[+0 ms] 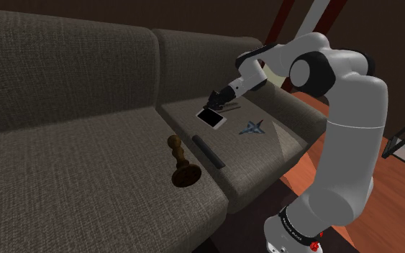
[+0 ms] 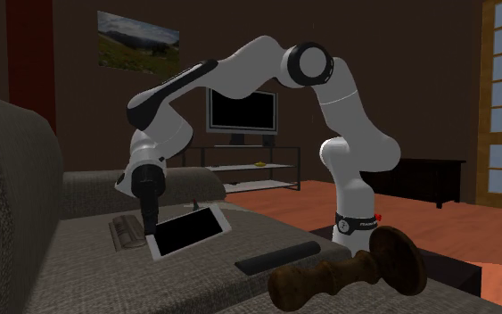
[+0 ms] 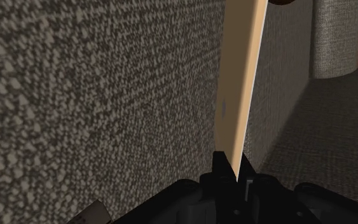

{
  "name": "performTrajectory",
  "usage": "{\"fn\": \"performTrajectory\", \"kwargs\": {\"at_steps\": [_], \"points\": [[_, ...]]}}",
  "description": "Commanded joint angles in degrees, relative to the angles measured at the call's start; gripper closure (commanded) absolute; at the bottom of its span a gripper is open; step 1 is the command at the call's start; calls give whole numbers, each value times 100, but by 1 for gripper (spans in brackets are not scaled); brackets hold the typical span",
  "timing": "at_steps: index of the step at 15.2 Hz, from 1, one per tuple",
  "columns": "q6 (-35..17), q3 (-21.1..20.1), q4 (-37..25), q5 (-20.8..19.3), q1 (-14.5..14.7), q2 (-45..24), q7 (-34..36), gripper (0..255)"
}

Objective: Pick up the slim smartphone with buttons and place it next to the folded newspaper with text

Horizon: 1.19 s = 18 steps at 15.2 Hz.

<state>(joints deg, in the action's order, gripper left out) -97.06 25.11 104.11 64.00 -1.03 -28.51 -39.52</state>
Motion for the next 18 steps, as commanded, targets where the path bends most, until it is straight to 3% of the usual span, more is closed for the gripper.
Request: {"fn": "performTrajectory", "kwargs": {"at_steps": [1, 3, 4, 9, 13, 18], "points": [[-1, 0, 0, 1, -1, -2, -3, 255], [-1, 0, 0, 1, -1, -2, -3, 255], [-1, 0, 0, 1, -1, -2, -3, 0], [-1, 0, 0, 1, -1, -2, -3, 0], [501, 181, -331, -250, -298, 54, 99, 0], [501, 181, -331, -250, -298, 54, 99, 0]]}}
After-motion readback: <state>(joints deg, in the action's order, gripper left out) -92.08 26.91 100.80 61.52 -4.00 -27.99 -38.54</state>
